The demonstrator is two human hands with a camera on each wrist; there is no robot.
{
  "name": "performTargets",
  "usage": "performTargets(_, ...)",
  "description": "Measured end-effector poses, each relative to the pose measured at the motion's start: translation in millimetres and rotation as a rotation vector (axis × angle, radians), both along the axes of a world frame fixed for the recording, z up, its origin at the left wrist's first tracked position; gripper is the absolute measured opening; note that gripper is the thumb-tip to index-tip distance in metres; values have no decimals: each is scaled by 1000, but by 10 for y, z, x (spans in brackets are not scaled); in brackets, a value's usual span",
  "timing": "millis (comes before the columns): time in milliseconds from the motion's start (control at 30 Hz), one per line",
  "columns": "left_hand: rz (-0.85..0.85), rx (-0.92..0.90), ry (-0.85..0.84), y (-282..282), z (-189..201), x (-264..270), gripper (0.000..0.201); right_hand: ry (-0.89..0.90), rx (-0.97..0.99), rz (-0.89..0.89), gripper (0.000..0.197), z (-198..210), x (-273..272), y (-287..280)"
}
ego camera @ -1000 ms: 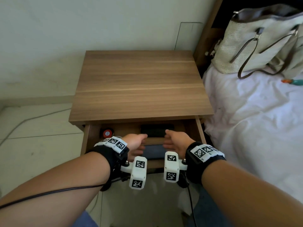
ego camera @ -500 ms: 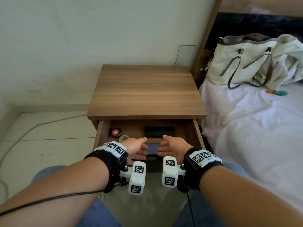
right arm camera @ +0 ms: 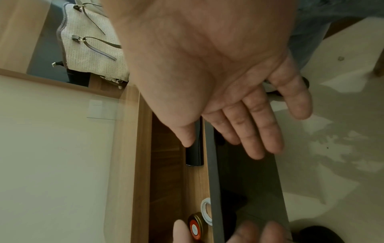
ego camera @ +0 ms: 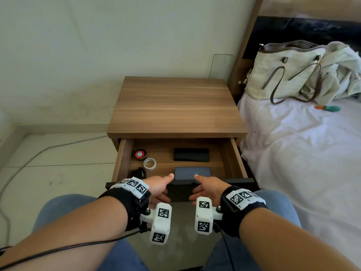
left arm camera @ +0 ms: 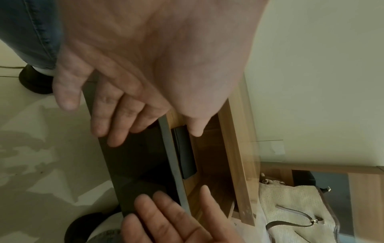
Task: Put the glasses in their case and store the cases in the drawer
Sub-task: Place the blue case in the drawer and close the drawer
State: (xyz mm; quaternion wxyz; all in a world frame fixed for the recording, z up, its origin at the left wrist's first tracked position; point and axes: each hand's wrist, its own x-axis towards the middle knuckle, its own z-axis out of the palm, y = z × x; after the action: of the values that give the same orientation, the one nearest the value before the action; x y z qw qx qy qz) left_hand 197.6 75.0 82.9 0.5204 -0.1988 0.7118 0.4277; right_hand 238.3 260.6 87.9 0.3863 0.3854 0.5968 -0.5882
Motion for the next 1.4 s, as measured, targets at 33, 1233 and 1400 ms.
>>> performTargets(33,22,5,3,-4,-11,4,85,5,-8,-21,76,-14,-3,-6)
performTargets(1233,305,96,223,225,-140,-895,78,213,72,-213,82,-37,-1002,-13)
performTargets(1400,306,120,208,224,-152,-1063,80,205,65,-266,80,-61,-1183,12)
